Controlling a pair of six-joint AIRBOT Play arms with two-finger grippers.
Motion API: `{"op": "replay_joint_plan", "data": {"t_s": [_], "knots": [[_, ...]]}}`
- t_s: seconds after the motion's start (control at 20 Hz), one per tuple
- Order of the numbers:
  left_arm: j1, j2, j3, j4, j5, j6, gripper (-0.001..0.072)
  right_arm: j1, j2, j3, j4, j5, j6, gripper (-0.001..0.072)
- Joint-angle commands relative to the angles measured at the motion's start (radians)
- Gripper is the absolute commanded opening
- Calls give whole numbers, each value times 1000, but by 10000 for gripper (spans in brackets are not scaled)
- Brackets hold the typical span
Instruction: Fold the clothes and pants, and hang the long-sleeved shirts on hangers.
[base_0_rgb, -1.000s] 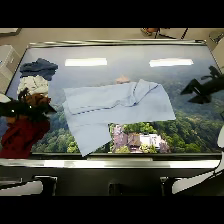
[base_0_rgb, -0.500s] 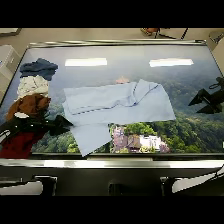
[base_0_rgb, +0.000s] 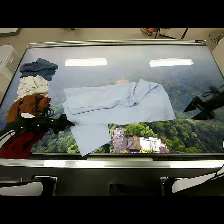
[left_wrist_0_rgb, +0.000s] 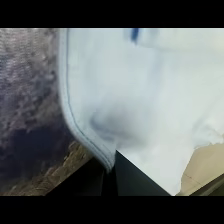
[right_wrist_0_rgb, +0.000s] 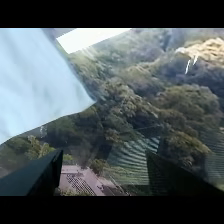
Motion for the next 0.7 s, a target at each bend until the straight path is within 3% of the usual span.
{"op": "replay_joint_plan", "data": {"t_s": [0.0,0.25,0.5,0.55,0.65], "knots": [[-3,14,0,-13,7,7,21,0,-3,-127,50,-126,-40,606],[-3,53,0,-14,6,6,21,6,-85,-151,211,-164,-102,605],[-5,90,0,-14,0,6,21,91,-94,-151,208,-263,-109,537],[-5,92,0,-14,0,6,20,111,-94,-151,206,-262,-109,452],[-3,96,1,-14,0,6,21,140,-90,-147,223,-207,-130,137]]}}
